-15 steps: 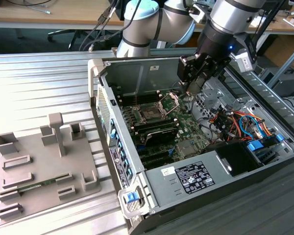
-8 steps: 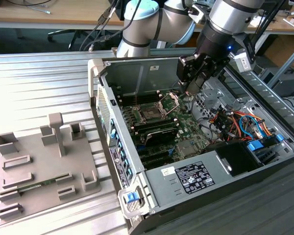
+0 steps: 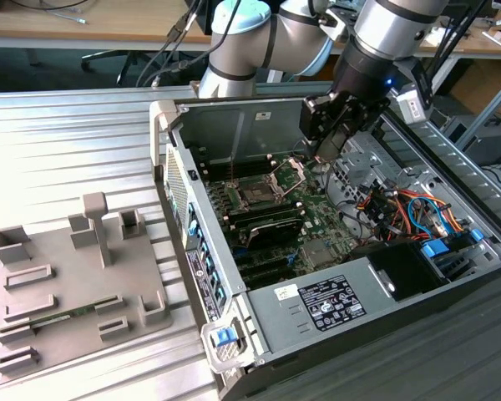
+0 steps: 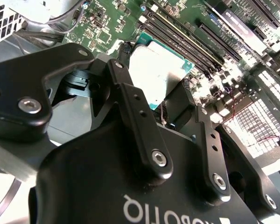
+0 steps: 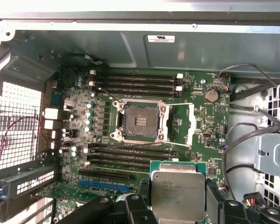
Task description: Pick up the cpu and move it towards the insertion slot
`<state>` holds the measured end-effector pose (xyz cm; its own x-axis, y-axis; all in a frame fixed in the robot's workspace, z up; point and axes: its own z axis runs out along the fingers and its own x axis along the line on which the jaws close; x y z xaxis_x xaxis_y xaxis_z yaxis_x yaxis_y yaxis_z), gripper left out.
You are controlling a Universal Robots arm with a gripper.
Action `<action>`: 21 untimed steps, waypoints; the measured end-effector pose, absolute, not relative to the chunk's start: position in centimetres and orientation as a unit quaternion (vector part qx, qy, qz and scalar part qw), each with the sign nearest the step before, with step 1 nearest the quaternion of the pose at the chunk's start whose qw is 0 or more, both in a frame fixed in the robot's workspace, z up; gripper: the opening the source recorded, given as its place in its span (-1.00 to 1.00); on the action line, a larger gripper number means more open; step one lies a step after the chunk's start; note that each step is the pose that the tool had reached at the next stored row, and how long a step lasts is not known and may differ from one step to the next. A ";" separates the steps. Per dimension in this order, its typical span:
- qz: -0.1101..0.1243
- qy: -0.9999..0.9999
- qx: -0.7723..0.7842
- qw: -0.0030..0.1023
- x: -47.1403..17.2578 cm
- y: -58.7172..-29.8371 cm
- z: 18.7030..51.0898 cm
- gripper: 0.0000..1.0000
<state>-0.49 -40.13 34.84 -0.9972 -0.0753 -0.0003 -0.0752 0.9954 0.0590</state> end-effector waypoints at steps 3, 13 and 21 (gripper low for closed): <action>-0.029 -0.999 0.038 0.001 -0.5 -40.1 34.8 0.09; -0.029 -0.999 0.038 0.001 -0.5 -39.9 34.5 0.09; -0.029 -0.999 0.038 0.001 -0.5 -39.8 34.3 0.09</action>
